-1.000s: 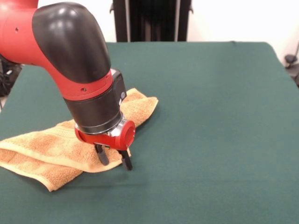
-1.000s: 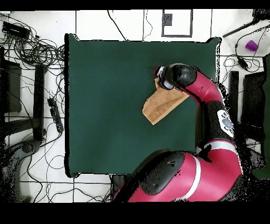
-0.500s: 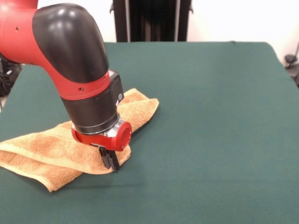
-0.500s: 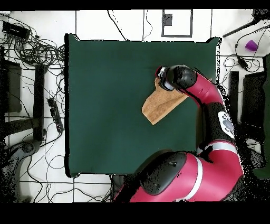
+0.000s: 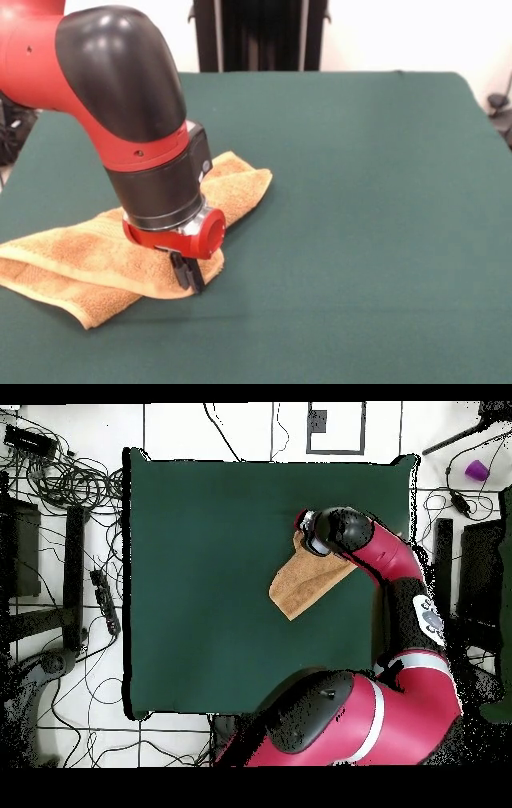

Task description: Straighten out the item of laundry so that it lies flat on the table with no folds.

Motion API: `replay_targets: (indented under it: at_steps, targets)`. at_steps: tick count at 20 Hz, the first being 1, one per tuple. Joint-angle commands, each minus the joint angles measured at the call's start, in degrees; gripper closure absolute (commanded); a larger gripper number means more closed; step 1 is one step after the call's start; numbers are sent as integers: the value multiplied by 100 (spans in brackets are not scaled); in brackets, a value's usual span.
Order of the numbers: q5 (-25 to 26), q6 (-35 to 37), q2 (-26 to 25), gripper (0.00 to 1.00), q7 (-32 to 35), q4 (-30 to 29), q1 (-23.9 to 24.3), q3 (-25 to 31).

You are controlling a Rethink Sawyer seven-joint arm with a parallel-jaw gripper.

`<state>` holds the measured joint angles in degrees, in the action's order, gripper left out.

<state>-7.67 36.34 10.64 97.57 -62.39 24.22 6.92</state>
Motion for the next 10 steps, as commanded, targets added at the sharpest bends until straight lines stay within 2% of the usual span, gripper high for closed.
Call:
replay_targets:
  at_steps: [1,10]
  targets:
    - [-229,-724,-1329,100,1110,-206,-365,519]
    - [-925,-1064,-2164,100,1999,1222,-1088,111]
